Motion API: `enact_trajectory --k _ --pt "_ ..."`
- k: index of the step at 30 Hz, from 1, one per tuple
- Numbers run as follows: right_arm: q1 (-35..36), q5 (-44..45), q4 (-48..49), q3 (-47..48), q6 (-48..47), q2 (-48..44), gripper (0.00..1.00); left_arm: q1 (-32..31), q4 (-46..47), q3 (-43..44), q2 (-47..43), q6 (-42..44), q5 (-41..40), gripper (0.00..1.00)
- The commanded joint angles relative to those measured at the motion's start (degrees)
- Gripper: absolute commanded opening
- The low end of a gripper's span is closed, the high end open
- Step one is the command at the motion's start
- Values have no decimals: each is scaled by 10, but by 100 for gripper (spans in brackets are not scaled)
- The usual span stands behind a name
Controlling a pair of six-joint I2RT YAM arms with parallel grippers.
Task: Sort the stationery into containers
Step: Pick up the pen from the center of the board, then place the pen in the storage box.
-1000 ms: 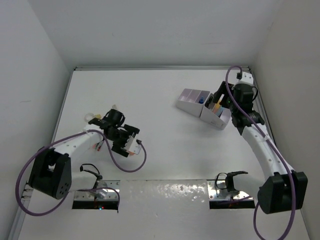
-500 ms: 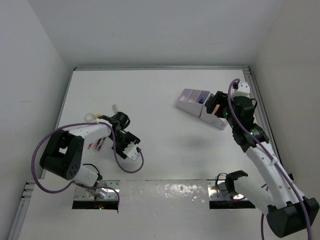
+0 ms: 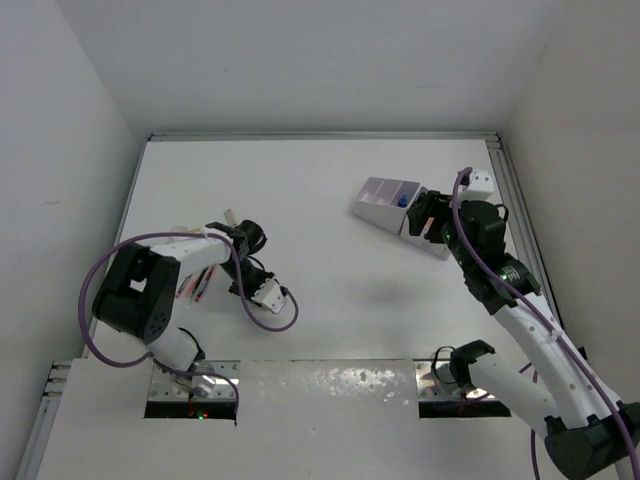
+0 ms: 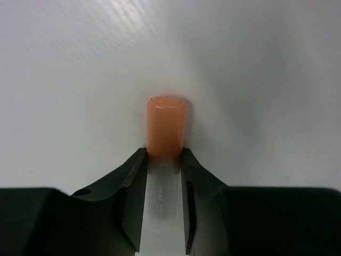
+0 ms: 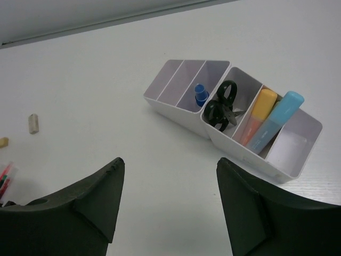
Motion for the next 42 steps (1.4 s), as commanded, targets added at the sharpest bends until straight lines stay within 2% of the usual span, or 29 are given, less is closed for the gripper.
enact_trajectory --k 1,3,4,6,7,8,10,11,13,17,24,32,35,37,38,42 --pt "25 27 -2 20 -3 -5 68 10 21 36 -24 -97 63 0" --pt "46 29 0 20 8 3 66 24 62 77 -53 -244 125 0" --pt "54 28 2 20 17 8 65 34 87 91 -64 -377 137 0" --pt "87 32 9 28 22 30 64 41 202 103 -115 -527 138 0" --pt "100 36 12 33 19 41 64 45 241 100 -157 -643 131 0" --pt "113 38 16 39 19 61 64 45 319 93 -182 -689 111 0" --pt "148 17 43 55 7 82 66 32 389 54 -228 -800 84 0" --pt "155 -4 56 63 4 107 67 23 435 29 -268 -820 57 0" --pt "168 -95 96 87 9 129 70 2 458 13 -306 -859 52 0" --pt "184 -195 185 113 40 179 70 -25 492 -7 -330 -898 28 0" --pt "223 -208 239 149 55 249 70 -48 521 -13 -333 -919 5 0" --pt "228 -196 268 145 84 286 67 -68 543 -17 -334 -923 6 0" --pt "229 -196 289 149 89 293 62 -74 538 -26 -342 -914 11 0" --pt "229 -196 291 151 89 298 56 -77 535 -34 -345 -912 12 0" --pt "229 -196 290 157 90 304 47 -78 535 -37 -346 -912 12 0" --pt "228 -202 289 164 95 320 38 -81 553 -40 -346 -928 8 0"
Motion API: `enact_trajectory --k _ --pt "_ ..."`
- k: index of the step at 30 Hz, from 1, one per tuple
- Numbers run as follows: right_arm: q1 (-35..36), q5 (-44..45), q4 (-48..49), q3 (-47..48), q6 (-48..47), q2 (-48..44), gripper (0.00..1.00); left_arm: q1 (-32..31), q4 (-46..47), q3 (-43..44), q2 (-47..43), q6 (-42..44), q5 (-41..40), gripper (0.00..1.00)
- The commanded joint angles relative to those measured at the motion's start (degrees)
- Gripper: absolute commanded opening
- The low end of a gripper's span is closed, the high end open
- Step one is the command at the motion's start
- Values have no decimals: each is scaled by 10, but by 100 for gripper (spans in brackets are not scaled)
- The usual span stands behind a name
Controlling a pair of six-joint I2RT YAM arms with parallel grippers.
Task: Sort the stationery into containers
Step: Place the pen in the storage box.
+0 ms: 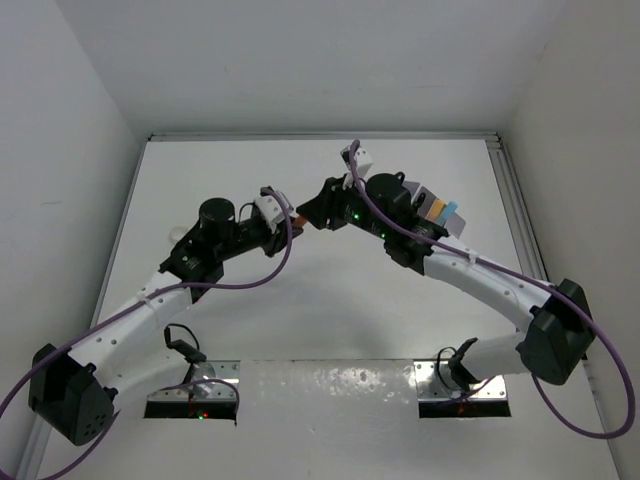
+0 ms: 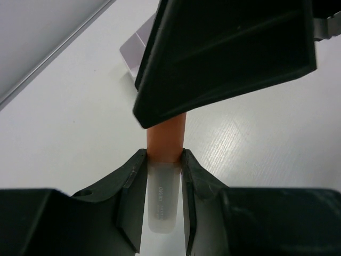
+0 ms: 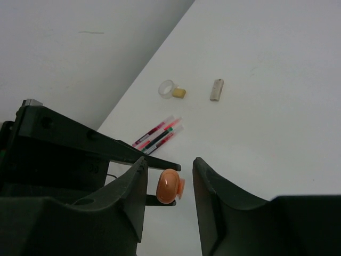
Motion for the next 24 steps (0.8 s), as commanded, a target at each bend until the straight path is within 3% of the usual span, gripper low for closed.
enact_trajectory --k 1,9,12,13,14,16,17,18,19,20,24 --pt "4 -12 32 27 11 16 39 -8 54 1 -13 -18 -10 0" --pt "3 -4 7 18 12 17 46 -28 83 -10 -12 -37 -61 0" --pt "5 -1 13 16 12 19 26 -32 87 -11 -10 -38 -60 0" --pt "5 -5 8 20 11 22 5 -34 89 -11 -10 -39 -64 0" --pt "4 -9 7 23 10 24 0 -36 91 -11 -9 -40 -66 0" --pt "4 -11 2 24 6 23 0 -40 93 -9 -10 -37 -78 1" --pt "3 1 -4 24 0 19 0 -43 93 -8 -12 -40 -81 10" --pt "-5 15 -24 25 -13 4 0 -45 87 -5 -13 -39 -85 61" --pt "-15 28 -34 22 -17 -4 0 -46 80 -3 -14 -39 -81 95" --pt "-27 51 -44 18 -22 -15 0 -46 60 0 -16 -37 -76 100" --pt "-140 102 -135 35 -43 -71 0 -44 1 -8 -34 -60 -113 100"
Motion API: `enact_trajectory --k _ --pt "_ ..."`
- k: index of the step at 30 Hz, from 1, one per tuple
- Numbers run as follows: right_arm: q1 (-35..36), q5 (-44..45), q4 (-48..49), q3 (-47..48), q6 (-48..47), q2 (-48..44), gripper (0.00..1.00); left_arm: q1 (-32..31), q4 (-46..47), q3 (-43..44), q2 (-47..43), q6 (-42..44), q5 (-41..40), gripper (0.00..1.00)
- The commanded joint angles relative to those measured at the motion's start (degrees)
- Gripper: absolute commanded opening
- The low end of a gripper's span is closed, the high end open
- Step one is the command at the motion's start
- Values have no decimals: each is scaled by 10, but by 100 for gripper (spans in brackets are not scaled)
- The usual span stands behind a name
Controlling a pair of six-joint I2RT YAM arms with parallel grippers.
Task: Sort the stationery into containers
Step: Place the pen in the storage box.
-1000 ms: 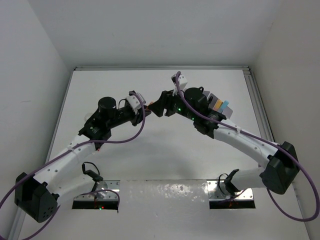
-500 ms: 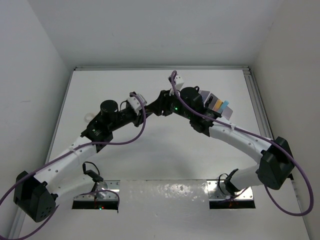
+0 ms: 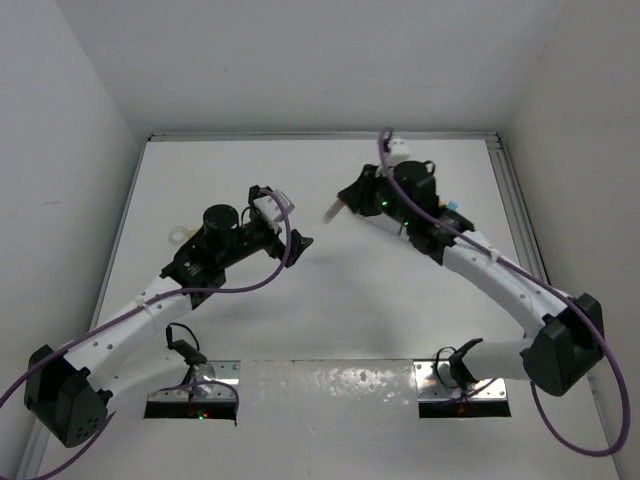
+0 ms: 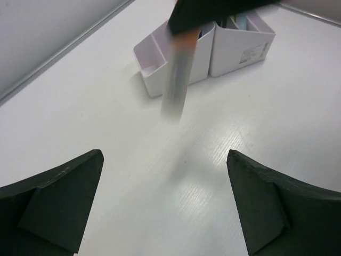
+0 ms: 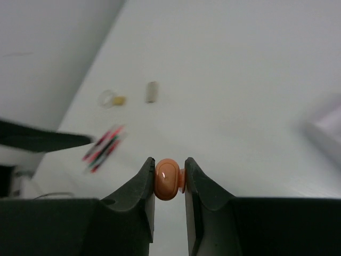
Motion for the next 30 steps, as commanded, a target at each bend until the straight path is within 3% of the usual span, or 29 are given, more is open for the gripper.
enact_trajectory --k 1,6,9,12,24,30 --pt "-98 85 -118 41 -47 -69 0 -4 -52 0 -28 -33 -50 100" --pt "-230 152 -245 72 -66 -112 0 22 -124 -22 -39 -100 -151 100" --pt "-313 178 -263 62 -56 -113 0 35 -138 -30 -42 -112 -158 100" --pt "-350 204 -262 63 -44 -86 0 48 -133 -38 -53 -113 -156 100" --pt "-360 174 -203 58 -19 40 0 93 -145 -58 -73 -113 -187 100" --pt "-348 174 -193 26 -2 60 0 113 -140 -60 -78 -118 -203 100"
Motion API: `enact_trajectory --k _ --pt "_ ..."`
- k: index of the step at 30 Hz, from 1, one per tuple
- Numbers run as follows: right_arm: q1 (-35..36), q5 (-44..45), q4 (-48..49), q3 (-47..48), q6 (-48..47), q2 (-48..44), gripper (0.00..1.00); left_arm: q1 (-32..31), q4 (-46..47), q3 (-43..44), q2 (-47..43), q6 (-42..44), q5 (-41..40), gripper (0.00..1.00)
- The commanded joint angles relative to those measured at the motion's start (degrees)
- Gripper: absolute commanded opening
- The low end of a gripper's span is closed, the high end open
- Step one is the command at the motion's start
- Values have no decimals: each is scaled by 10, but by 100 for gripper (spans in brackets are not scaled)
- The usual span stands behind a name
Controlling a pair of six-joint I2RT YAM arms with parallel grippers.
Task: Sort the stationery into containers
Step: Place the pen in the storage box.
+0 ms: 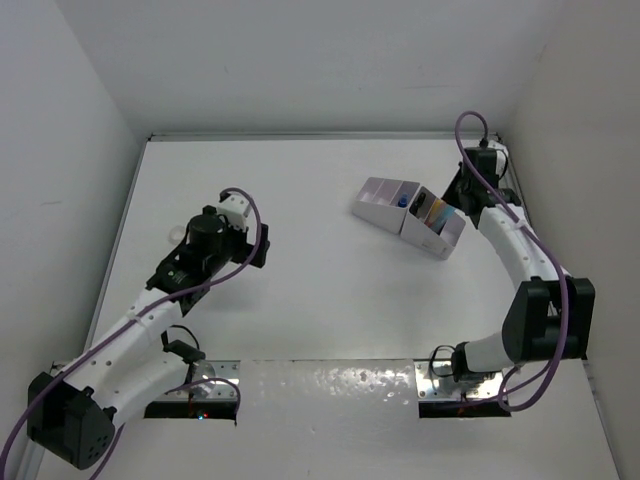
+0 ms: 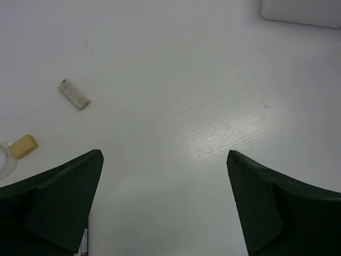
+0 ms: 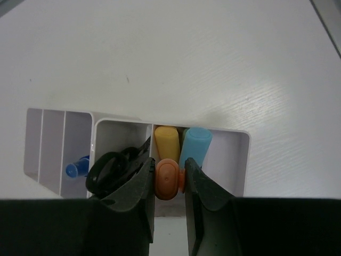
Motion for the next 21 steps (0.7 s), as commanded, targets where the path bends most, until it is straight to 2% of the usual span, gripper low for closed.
enact_trajectory --k 1,4,8,9,10,14,21 --pt "11 -4 25 -13 18 13 0 16 22 -4 -15 -14 -19 100" --pt "16 -1 24 -19 18 29 9 28 20 -8 -13 -33 -23 100" --pt "17 -20 29 -14 7 39 39 39 8 -6 -4 -40 -29 100" --pt "17 -22 29 -12 4 37 51 41 4 -6 -3 -40 -33 100" --pt "21 -23 27 -7 -2 37 54 42 3 -6 -4 -40 -40 100" --pt "36 -13 9 17 -38 28 60 52 -1 -10 0 -51 -52 100" --pt "85 64 -25 62 -89 -13 62 85 -13 -1 11 -24 -60 100"
